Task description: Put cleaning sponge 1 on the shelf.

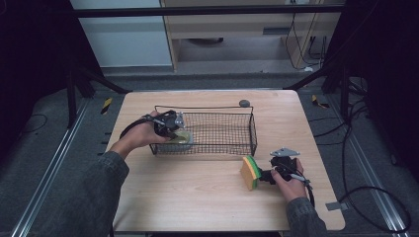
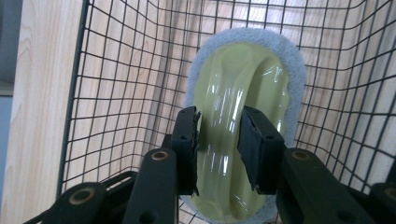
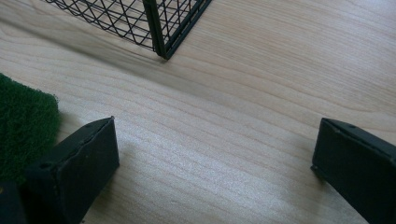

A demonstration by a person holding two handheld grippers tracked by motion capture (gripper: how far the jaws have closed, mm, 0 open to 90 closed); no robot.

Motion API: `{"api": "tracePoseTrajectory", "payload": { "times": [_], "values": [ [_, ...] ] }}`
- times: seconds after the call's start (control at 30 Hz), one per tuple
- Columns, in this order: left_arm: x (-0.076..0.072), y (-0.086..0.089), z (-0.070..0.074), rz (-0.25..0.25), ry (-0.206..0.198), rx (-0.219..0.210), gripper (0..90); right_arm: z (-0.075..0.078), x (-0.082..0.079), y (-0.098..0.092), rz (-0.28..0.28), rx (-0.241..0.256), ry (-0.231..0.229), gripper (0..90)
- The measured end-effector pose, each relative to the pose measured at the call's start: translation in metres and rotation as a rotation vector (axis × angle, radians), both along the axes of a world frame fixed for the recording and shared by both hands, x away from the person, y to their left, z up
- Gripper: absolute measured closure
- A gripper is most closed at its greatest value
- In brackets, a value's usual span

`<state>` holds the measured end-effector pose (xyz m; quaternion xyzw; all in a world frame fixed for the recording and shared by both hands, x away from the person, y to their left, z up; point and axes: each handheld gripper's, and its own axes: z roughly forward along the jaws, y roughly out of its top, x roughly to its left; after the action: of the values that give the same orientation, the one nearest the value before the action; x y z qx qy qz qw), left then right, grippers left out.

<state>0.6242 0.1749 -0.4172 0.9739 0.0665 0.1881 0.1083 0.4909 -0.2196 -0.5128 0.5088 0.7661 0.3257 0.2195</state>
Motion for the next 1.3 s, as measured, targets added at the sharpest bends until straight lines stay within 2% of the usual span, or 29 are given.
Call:
{"api": "tracePoseTrajectory", "payload": {
  "times": [0.2,0.33,0.73,0.87,0.93,1.07,1.1,1.17,1.27,1.3],
  "values": [
    [-0.003,0.004,0.01,0.011,-0.001,-0.053,65.8,0.0,0.0,0.0,0.0,-0.002,0.0,0.7],
    [-0.006,0.007,0.019,0.025,-0.024,-0.093,65.0,0.0,0.0,0.0,0.0,-0.002,0.0,0.7],
    [-0.013,0.009,0.035,0.063,-0.099,-0.128,60.4,0.0,0.0,0.0,0.0,0.0,0.0,0.7],
    [-0.017,0.009,0.041,0.081,-0.126,-0.145,55.2,0.0,0.0,0.0,0.001,-0.001,0.0,0.7],
    [-0.02,0.008,0.044,0.105,-0.153,-0.158,49.1,0.0,0.0,0.0,0.001,-0.002,-0.001,0.7],
    [-0.024,0.009,0.051,0.172,-0.21,-0.219,28.1,0.0,0.0,0.0,0.0,-0.001,0.0,0.7],
    [-0.025,0.01,0.054,0.192,-0.218,-0.247,23.7,0.0,0.0,0.0,0.001,-0.001,0.0,0.7],
    [-0.028,0.014,0.059,0.229,-0.227,-0.321,17.2,0.0,0.0,0.0,0.0,-0.001,0.001,0.7],
    [-0.037,0.02,0.064,0.269,-0.223,-0.377,10.0,0.0,0.0,0.0,0.0,0.0,0.0,0.7],
    [-0.042,0.023,0.065,0.283,-0.226,-0.409,7.9,0.0,0.0,0.0,-0.001,0.0,0.002,0.7]
  ]
}}
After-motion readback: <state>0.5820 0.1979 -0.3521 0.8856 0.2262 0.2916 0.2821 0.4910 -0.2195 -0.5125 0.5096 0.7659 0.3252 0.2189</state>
